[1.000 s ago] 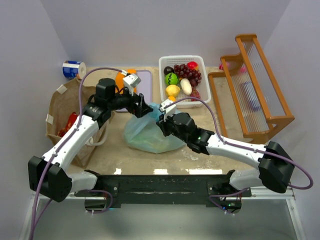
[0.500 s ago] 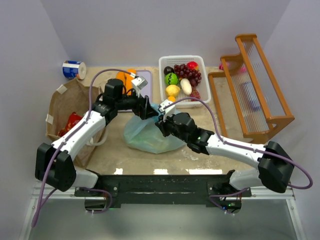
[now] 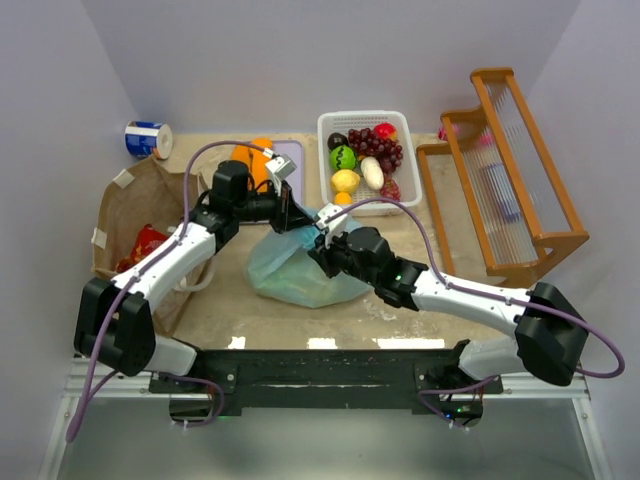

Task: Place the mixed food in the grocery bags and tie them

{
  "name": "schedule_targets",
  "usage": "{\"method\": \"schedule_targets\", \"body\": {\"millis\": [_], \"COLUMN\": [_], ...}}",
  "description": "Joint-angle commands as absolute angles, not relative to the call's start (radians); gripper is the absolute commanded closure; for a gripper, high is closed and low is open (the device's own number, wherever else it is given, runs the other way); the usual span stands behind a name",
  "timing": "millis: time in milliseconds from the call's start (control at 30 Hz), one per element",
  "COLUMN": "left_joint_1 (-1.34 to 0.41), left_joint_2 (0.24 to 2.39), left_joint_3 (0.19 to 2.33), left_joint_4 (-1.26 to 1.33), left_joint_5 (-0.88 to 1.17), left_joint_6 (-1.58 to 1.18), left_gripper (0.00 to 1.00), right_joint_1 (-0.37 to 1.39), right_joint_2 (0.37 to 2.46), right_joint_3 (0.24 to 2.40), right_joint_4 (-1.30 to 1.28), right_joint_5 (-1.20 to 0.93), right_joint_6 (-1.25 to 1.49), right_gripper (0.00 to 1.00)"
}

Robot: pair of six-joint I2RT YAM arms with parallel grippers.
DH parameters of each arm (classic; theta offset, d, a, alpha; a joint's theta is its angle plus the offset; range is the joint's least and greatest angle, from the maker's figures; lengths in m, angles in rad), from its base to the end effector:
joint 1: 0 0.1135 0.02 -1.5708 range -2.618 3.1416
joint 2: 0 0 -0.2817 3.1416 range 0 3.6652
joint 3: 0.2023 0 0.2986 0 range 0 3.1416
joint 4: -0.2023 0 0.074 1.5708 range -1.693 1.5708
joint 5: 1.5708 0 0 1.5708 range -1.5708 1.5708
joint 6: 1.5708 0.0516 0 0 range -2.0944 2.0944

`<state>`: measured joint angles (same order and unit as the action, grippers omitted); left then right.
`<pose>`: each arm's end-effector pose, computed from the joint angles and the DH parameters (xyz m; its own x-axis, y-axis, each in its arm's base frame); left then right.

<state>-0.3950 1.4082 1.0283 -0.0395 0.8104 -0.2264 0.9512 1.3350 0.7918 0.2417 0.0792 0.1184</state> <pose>0.3256 -0.1763 0.2941 -0.5629 0.0671 -0.8238 0.7693 0.4069 -0.4925 0.2097 0.2870 0.2503 -0.2619 -0.1644 -0.9510 -0.7419 0.6645 0.0895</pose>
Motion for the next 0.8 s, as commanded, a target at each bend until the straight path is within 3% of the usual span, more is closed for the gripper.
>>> {"method": "schedule_targets", "body": {"millis": [0,33,133,267,400,767], "left_joint_1": [-0.397,-0.397,-0.397,-0.399,-0.410,-0.485], "left_joint_2": [1.347,1.336,1.304,1.259,1.209,1.166], "left_joint_3": [0.983,0.976,0.956,0.924,0.907,0.885], "left_joint_4": [0.066,0.069,0.078,0.094,0.104,0.064], "left_joint_5": [0.842,0.830,0.804,0.755,0.735,0.617], "left_joint_6": [-0.230,-0.226,-0.198,-0.154,-0.129,-0.052], "left_gripper": [1.00,1.00,1.00,1.00,1.00,1.00], "right_joint_1": [0.957,0.957,0.957,0.957,0.957,0.957], "right_joint_2": [1.295,1.284,1.238,1.137,1.025,1.094], "right_joint_3": [0.790,0.793,0.808,0.833,0.845,0.920], "right_joint_4": [0.242,0.220,0.166,0.072,0.064,0.135], "right_joint_5": [0.051,0.043,0.014,-0.029,0.081,0.152], "right_joint_6": [0.127,0.133,0.179,0.310,0.571,1.196], "right_gripper": [0.85,0.64,0.38,0.30,0.17,0.13]}}
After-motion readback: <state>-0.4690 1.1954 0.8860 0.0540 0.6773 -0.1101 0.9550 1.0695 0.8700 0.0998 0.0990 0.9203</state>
